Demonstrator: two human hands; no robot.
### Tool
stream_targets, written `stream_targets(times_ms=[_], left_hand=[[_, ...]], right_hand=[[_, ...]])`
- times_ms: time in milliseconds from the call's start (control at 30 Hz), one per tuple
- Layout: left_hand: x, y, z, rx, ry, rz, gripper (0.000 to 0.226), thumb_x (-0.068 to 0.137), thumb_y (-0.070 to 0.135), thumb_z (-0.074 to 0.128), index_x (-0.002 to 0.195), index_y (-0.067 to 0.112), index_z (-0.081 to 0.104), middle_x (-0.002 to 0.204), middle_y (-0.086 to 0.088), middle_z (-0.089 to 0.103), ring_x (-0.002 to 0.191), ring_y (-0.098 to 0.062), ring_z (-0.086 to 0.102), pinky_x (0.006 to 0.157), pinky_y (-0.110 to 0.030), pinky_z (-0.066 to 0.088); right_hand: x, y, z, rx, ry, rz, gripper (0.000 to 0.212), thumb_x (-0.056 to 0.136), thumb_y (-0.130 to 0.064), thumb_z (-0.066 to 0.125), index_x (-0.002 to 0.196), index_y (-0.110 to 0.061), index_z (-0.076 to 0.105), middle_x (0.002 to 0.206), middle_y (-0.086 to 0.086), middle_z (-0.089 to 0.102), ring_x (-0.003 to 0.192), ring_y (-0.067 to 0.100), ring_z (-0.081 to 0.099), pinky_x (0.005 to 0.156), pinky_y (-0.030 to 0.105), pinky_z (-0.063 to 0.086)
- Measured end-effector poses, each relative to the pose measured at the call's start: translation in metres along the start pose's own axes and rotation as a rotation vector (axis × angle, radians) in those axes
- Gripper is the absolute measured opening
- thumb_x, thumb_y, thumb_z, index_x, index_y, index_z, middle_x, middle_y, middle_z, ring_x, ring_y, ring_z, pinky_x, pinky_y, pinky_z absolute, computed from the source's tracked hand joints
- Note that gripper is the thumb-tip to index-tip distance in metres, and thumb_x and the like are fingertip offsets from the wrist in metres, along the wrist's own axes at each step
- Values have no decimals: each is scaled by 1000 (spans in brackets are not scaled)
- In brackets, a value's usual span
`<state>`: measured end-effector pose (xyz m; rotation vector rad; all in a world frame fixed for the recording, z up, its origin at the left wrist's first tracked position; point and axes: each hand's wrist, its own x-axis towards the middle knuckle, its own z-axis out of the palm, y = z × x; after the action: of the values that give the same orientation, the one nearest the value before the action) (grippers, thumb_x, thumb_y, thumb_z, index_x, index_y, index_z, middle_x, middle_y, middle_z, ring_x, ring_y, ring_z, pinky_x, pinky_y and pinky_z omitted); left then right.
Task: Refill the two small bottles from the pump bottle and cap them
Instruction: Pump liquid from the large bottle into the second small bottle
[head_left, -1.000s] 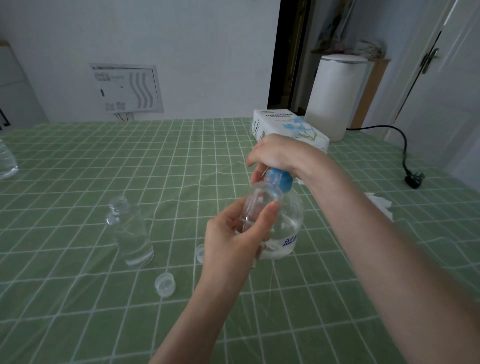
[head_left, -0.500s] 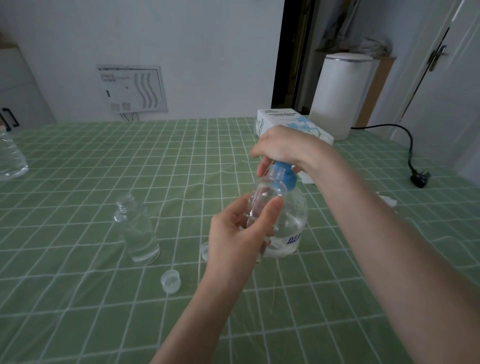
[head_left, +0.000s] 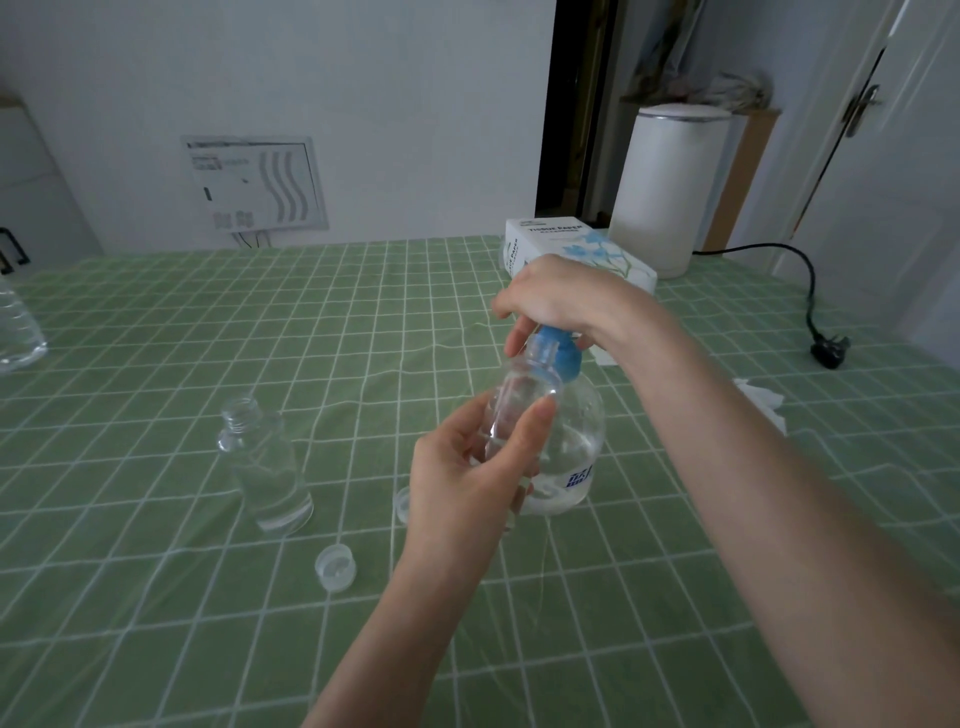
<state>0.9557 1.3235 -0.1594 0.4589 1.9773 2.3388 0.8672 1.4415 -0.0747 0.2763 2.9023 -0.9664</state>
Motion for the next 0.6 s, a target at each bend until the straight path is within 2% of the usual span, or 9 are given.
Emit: stream_targets(times_ms=[100,300,600], left_hand=[[1,1,0,-4,-3,6,25,60,54,65,73,34,71,51,6,60,44,-5,51,39,-13,38],[3,0,0,-4,7,-4,27,59,55,65,71,32,71,51,5,61,44,-5,52,39,-13,39],[0,0,-1,-11,-11,-28,28,57,55,67,69,30,70,49,4,55,42,-7,45,36,-14,34]], right_hand=[[-2,-4,-4,-43,8,-1,34,95,-25,50,124,-11,58,110,8,73,89,20,59,58,25,37],[1,-4,0,-43,-33,-2,37,93,-17,50,127,-4,59,119,14,71,79,18,52,60,27,36],[3,4,8,35,-46,14,34,93,-16,53,122,-1,60,117,17,70,85,24,57,85,37,50]])
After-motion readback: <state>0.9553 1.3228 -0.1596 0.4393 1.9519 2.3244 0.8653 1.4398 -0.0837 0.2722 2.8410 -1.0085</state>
